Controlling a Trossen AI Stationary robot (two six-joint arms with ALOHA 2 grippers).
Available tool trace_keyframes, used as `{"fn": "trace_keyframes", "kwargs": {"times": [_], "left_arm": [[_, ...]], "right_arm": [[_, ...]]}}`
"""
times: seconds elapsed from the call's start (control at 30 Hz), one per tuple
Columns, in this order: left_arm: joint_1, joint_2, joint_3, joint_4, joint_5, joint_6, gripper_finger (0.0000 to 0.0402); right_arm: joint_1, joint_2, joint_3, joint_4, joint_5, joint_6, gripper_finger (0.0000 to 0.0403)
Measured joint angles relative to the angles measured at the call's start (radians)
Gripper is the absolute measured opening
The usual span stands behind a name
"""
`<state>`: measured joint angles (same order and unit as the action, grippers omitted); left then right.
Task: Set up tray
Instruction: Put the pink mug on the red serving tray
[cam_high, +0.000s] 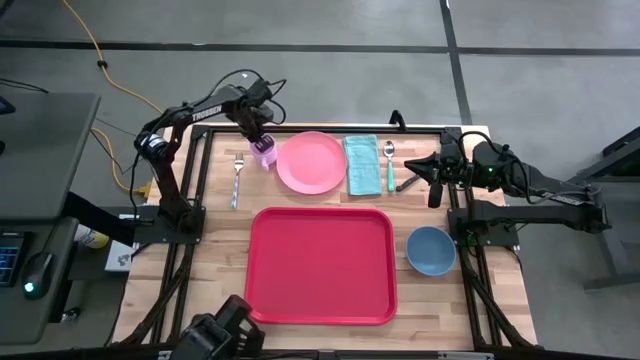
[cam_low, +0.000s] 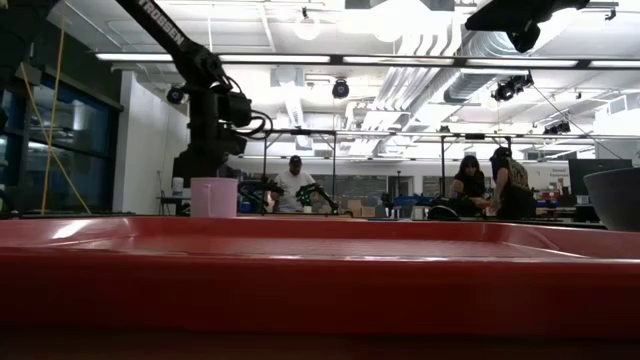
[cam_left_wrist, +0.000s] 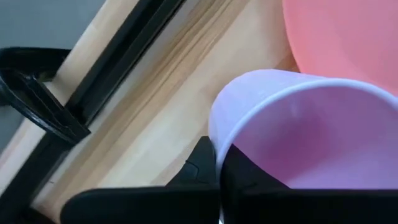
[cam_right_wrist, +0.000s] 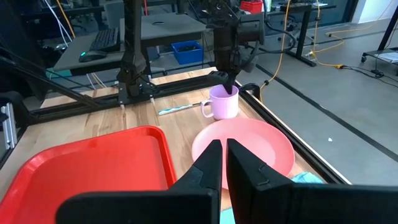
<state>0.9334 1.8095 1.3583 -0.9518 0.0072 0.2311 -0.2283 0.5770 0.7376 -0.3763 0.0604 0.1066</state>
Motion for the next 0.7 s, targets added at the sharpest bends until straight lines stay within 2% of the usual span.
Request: {"fn": "trace_keyframes", "kwargs": {"times": [0.2, 0.43, 0.57, 0.7], "left_arm": [[0.021, -0.006, 0.06, -0.05, 0.089, 0.0, 0.0019], [0.042, -0.023, 0.297, -0.185, 0.158, -0.041, 0.0019], [0.021, -0.036, 0.442, -0.117, 0.249, -0.137, 0.0019], [-0.038, -0.036, 0.541, 0.008, 0.323, -0.251, 0.0019]], "right_arm": [[0.0, 0.0, 0.0, 0.0, 0.012, -0.002, 0.0], [0.0, 0.012, 0.0, 0.009, 0.066, 0.009, 0.0], [0.0, 0.067, 0.0, 0.096, 0.09, -0.018, 0.0], [0.0, 0.17, 0.0, 0.273, 0.09, -0.135, 0.0001]]}}
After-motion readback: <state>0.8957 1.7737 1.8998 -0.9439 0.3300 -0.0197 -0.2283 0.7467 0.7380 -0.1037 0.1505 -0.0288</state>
